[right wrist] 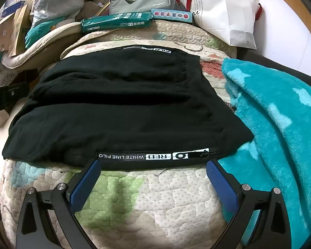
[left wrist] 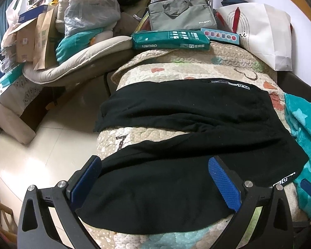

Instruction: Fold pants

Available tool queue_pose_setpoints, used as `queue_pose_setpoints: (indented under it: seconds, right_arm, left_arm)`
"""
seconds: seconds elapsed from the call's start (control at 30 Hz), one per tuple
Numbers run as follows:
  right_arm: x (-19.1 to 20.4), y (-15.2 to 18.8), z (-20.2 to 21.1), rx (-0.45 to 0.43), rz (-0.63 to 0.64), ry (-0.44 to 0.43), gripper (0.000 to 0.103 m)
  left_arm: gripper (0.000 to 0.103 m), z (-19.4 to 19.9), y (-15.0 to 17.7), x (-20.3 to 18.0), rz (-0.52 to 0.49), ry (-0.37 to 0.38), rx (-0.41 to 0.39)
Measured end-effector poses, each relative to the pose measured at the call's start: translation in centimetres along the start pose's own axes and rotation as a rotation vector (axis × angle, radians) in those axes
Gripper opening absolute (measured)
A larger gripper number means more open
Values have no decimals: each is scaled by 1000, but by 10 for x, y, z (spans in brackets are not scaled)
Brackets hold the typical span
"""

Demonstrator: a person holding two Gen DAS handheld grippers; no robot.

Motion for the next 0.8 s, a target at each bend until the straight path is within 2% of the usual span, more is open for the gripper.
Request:
queue_pose_setpoints:
  seconds: [0.2, 0.3, 0.4, 0.43, 0.5, 0.53, 0.6, 0.73, 0.8]
  right_arm:
    - [1, -6, 6, 4, 8, -12, 103]
    - [-1, -29, 27, -20, 5, -43, 103]
    - [-9, -76, 58, -98, 4, -75, 103]
    - [-13, -100, 72, -157, 23, -59, 103]
    - [-16, -136, 83, -226, 73, -43, 103]
    - [-15, -153, 80, -223, 110, -53, 103]
    - [-10, -177, 62, -147, 181, -74, 103]
    - [9, -215, 6, -62, 300, -131, 102]
    - [15, -224, -26, -11, 335, -155, 101]
  left_arm:
    - [103, -1, -1, 1, 7, 2, 2]
    - [103, 3, -9, 14, 46, -1, -14]
    - [103, 7, -23, 38, 115, 36, 1]
    - [103, 8, -33, 53, 160, 73, 14]
    - [103, 7, -49, 77, 224, 98, 21]
    - [103, 3, -59, 90, 245, 103, 30]
    - [103, -12, -74, 107, 257, 112, 65]
    - [103, -62, -104, 133, 219, 112, 110]
    - [103, -99, -114, 138, 223, 180, 151]
Point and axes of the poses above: each gripper's, at about its wrist camera, not at the fingertips, and z roughly against the way its jaws point, x to its left, y to its underside, the point moved 6 cm from there along -z, roughly the way its jaws point, and after that the axes turned 4 degrees about -z, right-handed, at the moved point
